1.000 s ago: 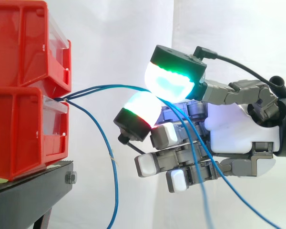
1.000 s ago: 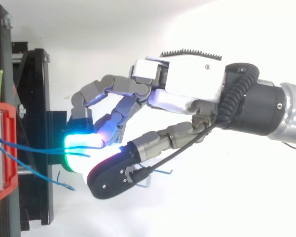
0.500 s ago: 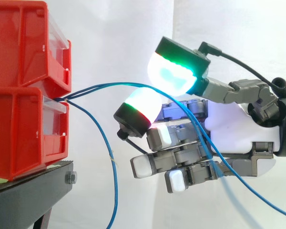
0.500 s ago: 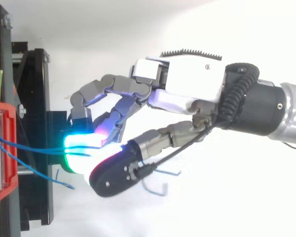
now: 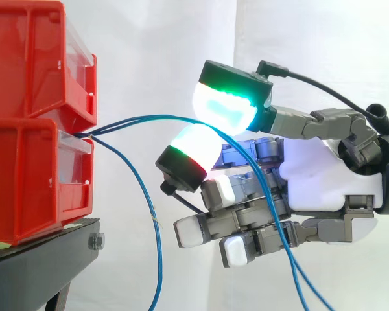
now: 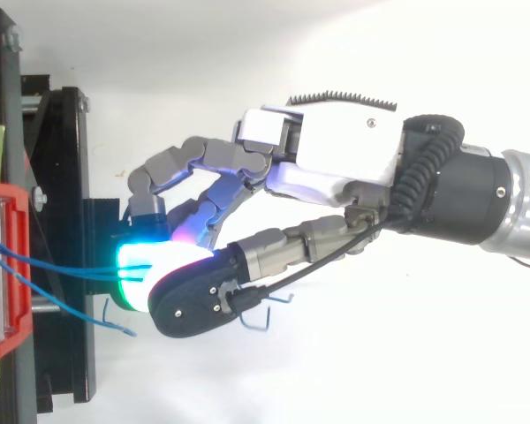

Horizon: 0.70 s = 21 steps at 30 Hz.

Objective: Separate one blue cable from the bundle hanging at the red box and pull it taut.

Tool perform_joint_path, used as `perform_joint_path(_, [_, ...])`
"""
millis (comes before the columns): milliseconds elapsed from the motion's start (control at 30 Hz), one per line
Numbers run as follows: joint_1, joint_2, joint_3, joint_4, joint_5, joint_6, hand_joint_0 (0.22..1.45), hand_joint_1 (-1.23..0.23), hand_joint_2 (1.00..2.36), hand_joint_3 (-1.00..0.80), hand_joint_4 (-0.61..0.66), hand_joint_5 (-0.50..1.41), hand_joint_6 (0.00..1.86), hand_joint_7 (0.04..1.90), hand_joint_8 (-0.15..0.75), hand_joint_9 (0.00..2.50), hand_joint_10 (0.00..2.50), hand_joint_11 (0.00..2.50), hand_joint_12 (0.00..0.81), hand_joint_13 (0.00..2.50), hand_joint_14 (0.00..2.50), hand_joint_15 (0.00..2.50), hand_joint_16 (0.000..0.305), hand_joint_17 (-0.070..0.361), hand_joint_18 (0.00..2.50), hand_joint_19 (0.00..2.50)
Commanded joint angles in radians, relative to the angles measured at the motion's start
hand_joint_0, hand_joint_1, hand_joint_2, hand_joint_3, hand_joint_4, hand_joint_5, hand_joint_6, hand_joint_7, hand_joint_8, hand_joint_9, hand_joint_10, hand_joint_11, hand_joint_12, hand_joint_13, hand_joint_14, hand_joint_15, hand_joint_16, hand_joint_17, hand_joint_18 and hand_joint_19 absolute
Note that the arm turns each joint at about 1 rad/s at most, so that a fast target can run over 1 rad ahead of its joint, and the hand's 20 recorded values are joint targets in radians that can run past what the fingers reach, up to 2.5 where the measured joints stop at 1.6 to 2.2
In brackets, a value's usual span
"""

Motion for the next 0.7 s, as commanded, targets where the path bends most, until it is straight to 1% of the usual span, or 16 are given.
perform_joint_path(0, [0.002,0.0,0.0,-0.003,0.0,0.0,0.7,-0.86,1.02,-0.26,0.06,-0.21,0.88,1.2,0.299,0.88,0.02,0.82,0.29,0.67,0.02,0.58,0.039,0.088,0.73,0.71])
perform_joint_path(67, [0.0,0.0,0.0,-0.003,0.0,0.0,0.72,-0.87,1.01,-0.3,0.04,-0.21,0.88,1.17,0.291,0.87,0.02,0.81,0.287,0.66,0.02,0.57,0.039,0.089,0.74,0.7])
perform_joint_path(133, [0.0,0.0,0.0,-0.003,0.001,0.0,0.74,-0.87,1.01,-0.37,0.04,-0.21,0.88,1.12,0.279,0.85,0.02,0.8,0.284,0.65,0.02,0.57,0.039,0.088,0.73,0.69])
perform_joint_path(267, [0.0,0.0,0.0,-0.003,0.006,0.0,0.77,-0.87,1.0,-0.45,0.02,-0.2,0.87,1.12,0.272,0.84,0.02,0.8,0.281,0.64,0.02,0.57,0.039,0.088,0.72,0.69])
perform_joint_path(333, [0.0,-0.001,0.0,-0.003,0.007,-0.003,0.78,-0.86,1.0,-0.5,0.04,-0.2,0.86,1.1,0.275,0.84,0.02,0.79,0.28,0.64,0.02,0.56,0.039,0.088,0.73,0.68])
perform_joint_path(467, [-0.001,-0.001,0.0,-0.006,0.007,-0.005,0.78,-0.88,1.0,-0.5,0.06,-0.2,0.86,1.18,0.273,0.85,0.02,0.8,0.279,0.64,0.02,0.56,0.039,0.089,0.75,0.68])
perform_joint_path(500, [-0.001,0.0,0.0,-0.006,0.007,-0.006,0.76,-0.88,1.0,-0.5,0.07,-0.2,0.86,1.17,0.272,0.85,0.02,0.8,0.279,0.64,0.02,0.56,0.039,0.089,0.75,0.67])
perform_joint_path(667, [-0.001,0.0,0.0,-0.004,0.007,-0.009,0.59,-0.84,1.0,-0.5,0.1,-0.18,0.85,1.18,0.279,0.86,0.02,0.79,0.274,0.65,0.02,0.57,0.038,0.086,0.75,0.71])
